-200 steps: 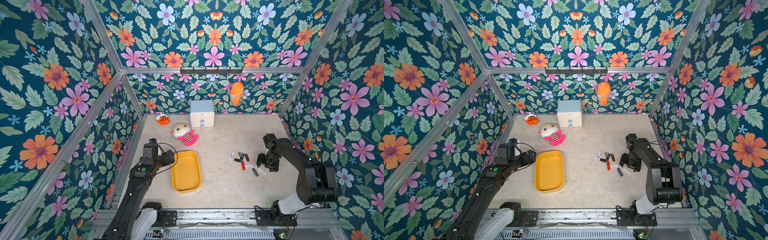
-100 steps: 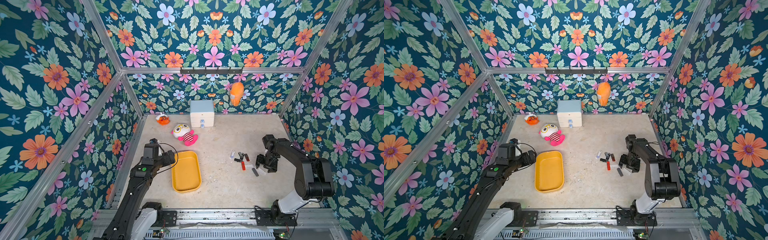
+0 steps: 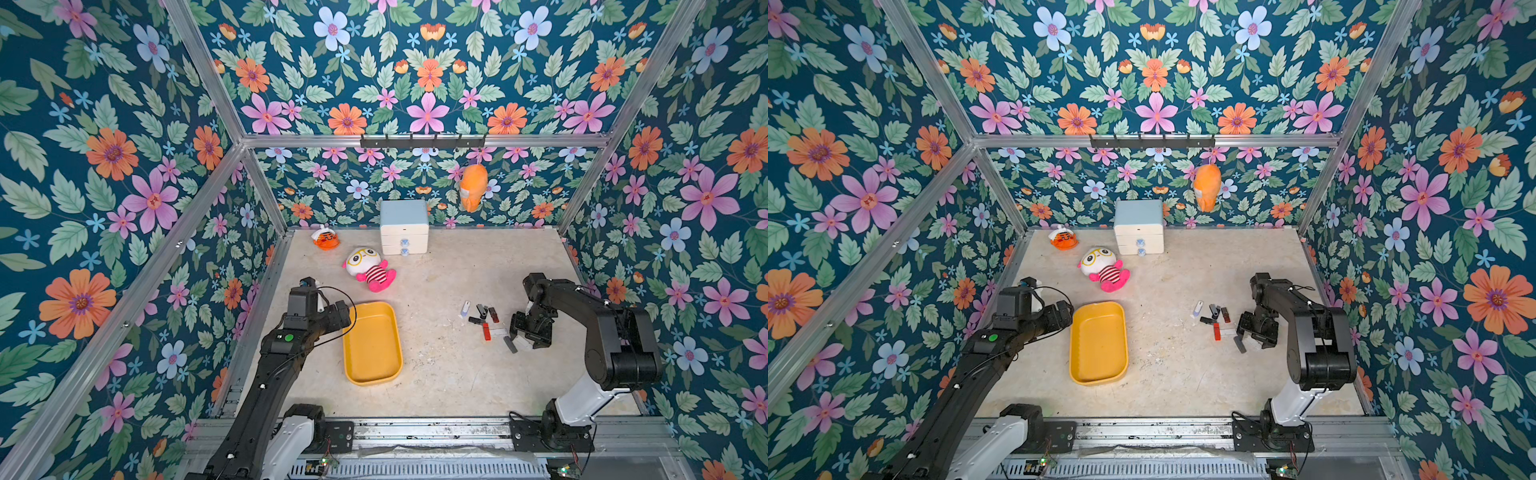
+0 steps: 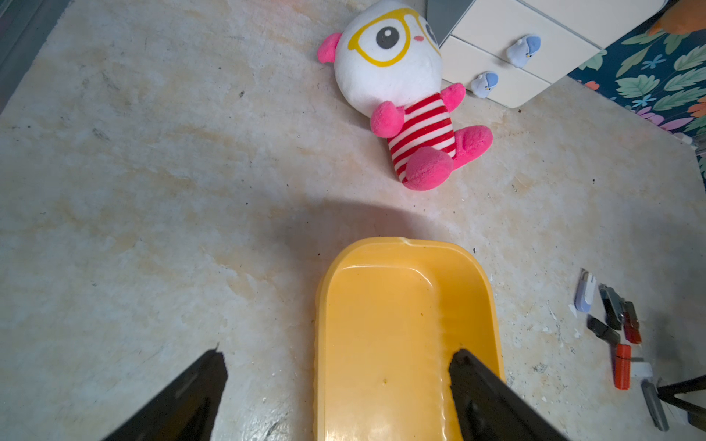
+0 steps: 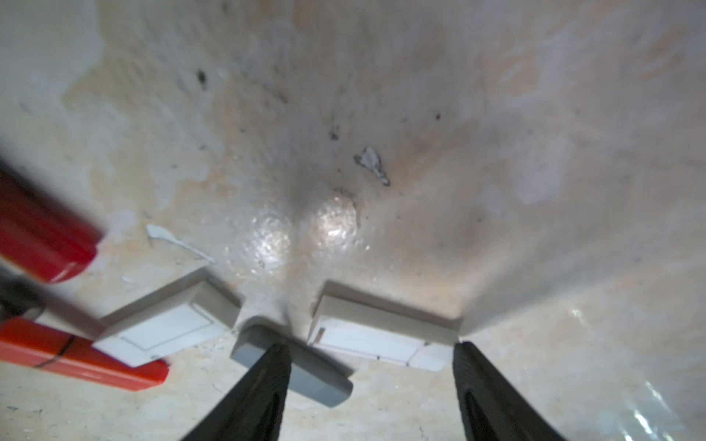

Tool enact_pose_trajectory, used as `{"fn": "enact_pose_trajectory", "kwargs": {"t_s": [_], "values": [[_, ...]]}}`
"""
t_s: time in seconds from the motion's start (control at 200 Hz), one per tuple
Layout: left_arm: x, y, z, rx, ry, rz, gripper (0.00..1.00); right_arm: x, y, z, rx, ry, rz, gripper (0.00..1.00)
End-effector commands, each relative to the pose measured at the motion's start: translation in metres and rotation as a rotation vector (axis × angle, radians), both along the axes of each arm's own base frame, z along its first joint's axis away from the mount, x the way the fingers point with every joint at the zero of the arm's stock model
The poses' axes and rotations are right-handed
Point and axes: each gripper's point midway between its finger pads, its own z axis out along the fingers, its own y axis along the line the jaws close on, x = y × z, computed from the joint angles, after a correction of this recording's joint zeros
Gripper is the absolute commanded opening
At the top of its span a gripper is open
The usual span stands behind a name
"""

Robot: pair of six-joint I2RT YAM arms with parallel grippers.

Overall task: Put the usb flash drive into the storage box
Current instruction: Pick up the USB flash from the center of the board.

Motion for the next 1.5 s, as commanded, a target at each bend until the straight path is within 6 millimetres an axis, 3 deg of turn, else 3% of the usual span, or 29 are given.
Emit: {"fn": "enact_pose_trajectory", "kwargs": {"t_s": [0.0, 0.27, 0.495, 0.715, 0.91, 1.27, 1.495], "values": [[0.002, 0.000, 0.002, 0.001, -0.011, -0.002, 0.96, -0.008, 0.005, -0.002, 0.027, 0.019, -0.023, 0.74], [0.001, -0.001, 0.002, -0.003, -0.014, -0.007, 0.96, -0.008, 0.024, 0.009, 0.129, -0.039, -0.113, 0.70], [0.001, -0.002, 0.003, 0.000, -0.018, -0.009, 0.96, -0.003, 0.052, 0.020, 0.225, -0.055, -0.122, 0.68], [0.001, -0.003, 0.003, 0.002, -0.019, -0.012, 0.96, 0.002, 0.012, 0.040, -0.008, -0.111, -0.150, 0.64], [0.000, -0.004, 0.003, 0.002, -0.019, -0.014, 0.97, -0.006, -0.012, 0.033, -0.145, -0.077, -0.163, 0.60], [0.001, -0.004, 0.004, 0.012, -0.019, -0.014, 0.97, -0.011, -0.006, -0.004, -0.103, -0.012, -0.162, 0.51], [0.003, -0.003, 0.004, 0.031, -0.011, -0.006, 0.97, -0.012, -0.005, -0.013, -0.094, -0.004, -0.152, 0.33]]}}
